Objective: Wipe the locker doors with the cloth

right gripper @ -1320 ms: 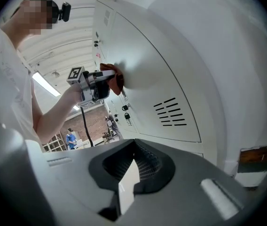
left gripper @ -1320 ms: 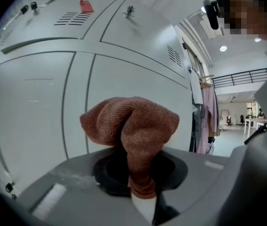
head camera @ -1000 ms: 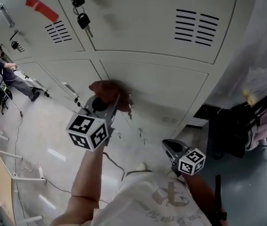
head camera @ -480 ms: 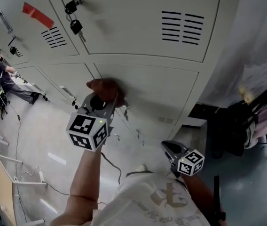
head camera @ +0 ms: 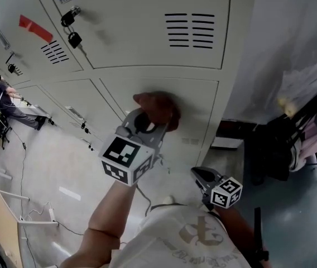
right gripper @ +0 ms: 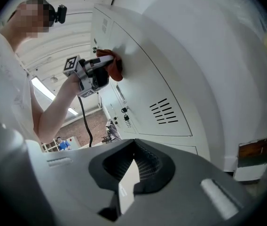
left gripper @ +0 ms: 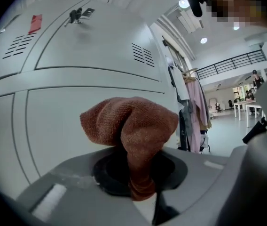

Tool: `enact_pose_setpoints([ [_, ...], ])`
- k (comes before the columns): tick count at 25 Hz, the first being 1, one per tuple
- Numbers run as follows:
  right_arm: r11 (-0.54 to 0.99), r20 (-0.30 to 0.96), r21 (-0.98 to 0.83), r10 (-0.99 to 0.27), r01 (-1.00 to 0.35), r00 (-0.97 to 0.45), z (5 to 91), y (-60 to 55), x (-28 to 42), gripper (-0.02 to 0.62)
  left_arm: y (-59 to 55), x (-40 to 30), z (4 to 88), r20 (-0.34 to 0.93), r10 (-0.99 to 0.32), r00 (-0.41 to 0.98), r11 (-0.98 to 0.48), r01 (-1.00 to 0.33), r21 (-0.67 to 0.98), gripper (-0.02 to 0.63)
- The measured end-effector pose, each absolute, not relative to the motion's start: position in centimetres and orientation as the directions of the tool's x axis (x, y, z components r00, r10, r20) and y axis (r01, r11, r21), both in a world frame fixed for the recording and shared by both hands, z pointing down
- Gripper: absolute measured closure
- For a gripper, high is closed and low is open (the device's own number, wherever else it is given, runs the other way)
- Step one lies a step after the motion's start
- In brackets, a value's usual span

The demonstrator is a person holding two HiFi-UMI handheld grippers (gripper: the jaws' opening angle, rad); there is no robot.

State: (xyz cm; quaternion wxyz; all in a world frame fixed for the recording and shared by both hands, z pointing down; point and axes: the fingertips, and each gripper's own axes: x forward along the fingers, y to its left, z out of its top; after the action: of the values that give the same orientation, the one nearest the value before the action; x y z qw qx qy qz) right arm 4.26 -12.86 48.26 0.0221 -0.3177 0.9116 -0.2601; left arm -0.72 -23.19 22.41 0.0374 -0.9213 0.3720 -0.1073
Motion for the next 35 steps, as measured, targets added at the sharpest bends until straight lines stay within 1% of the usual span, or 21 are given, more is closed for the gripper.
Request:
enact_pose_setpoints([
  [7, 0.637, 0.121, -0.496, -0.622, -0.590, -0.774, 48.2, -12.5, 6.4, 0.588, -21.7, 4.9, 21.4, 0.163, -0.606, 0.779, -0.796, -0.588, -0.147, 0.529],
  [18, 0.614, 0.108, -0.506, -0.652, -0.606, -0.751, 48.5, -12.2, 9.3, 0.588, -20.2, 10.4, 22.4, 0.186, -0.534, 0.825, -0.845, -0.513, -0.150, 0.528],
  [23, 0.642, 0.092, -0.534, -0.602, -0.550, -0.793, 48.7, -12.3, 7.6, 0.588, -20.2, 8.6, 22.5, 0.234, -0.583, 0.778, -0.812, -0.555, -0.179, 0.528],
  [27, 0.641, 0.106, -0.526, -0.604, -0.560, -0.790, 49.1, -12.2, 9.7, 0.588, -20.1, 10.1, 20.3, 0.181, -0.568, 0.803, -0.822, -0.543, -0.174, 0.528],
  [31, 0.663, 0.093, -0.531, -0.573, -0.527, -0.814, 49.2, -11.8, 10.8, 0.588, -19.6, 10.5, 17.1, 0.144, -0.608, 0.781, -0.790, -0.577, -0.207, 0.528],
  [35, 0.621, 0.105, -0.532, -0.626, -0.576, -0.772, 49.2, -12.0, 13.1, 0.588, -20.1, 12.8, 16.0, 0.125, -0.527, 0.840, -0.844, -0.501, -0.191, 0.528],
])
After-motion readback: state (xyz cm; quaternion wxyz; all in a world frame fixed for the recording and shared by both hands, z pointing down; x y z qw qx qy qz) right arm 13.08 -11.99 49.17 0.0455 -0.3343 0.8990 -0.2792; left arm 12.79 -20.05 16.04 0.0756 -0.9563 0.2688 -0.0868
